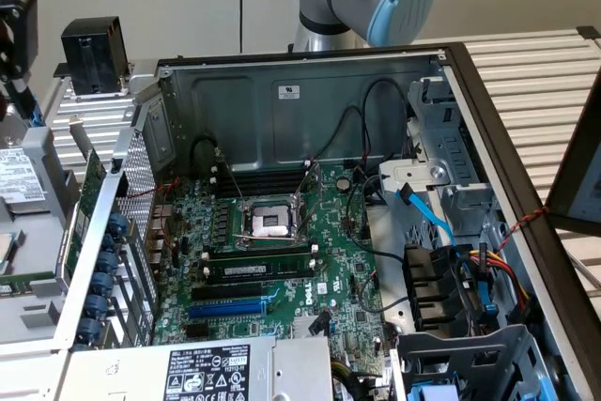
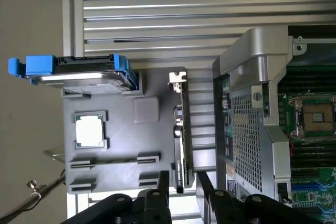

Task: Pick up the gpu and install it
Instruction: 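Pick up the gpu and move the gpu toward the slot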

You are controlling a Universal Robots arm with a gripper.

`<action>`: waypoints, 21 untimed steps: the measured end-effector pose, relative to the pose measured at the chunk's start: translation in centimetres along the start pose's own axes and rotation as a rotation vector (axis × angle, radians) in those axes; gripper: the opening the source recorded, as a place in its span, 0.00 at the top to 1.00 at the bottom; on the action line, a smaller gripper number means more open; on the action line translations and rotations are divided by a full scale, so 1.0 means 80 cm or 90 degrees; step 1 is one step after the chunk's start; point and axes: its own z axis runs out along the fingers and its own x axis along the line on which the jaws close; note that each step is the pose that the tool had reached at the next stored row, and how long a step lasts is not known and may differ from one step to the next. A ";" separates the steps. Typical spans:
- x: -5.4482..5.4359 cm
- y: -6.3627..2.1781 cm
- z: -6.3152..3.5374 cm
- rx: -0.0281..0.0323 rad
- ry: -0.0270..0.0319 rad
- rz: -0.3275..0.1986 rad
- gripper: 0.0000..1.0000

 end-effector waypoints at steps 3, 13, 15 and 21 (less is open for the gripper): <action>0.005 -0.001 0.002 -0.0006 -0.0153 -0.001 0.58; 0.020 -0.002 0.010 -0.0028 -0.0551 -0.004 0.58; 0.020 -0.003 0.011 -0.0030 -0.0569 -0.004 0.58; 0.024 -0.004 0.018 -0.0037 -0.0682 -0.005 0.58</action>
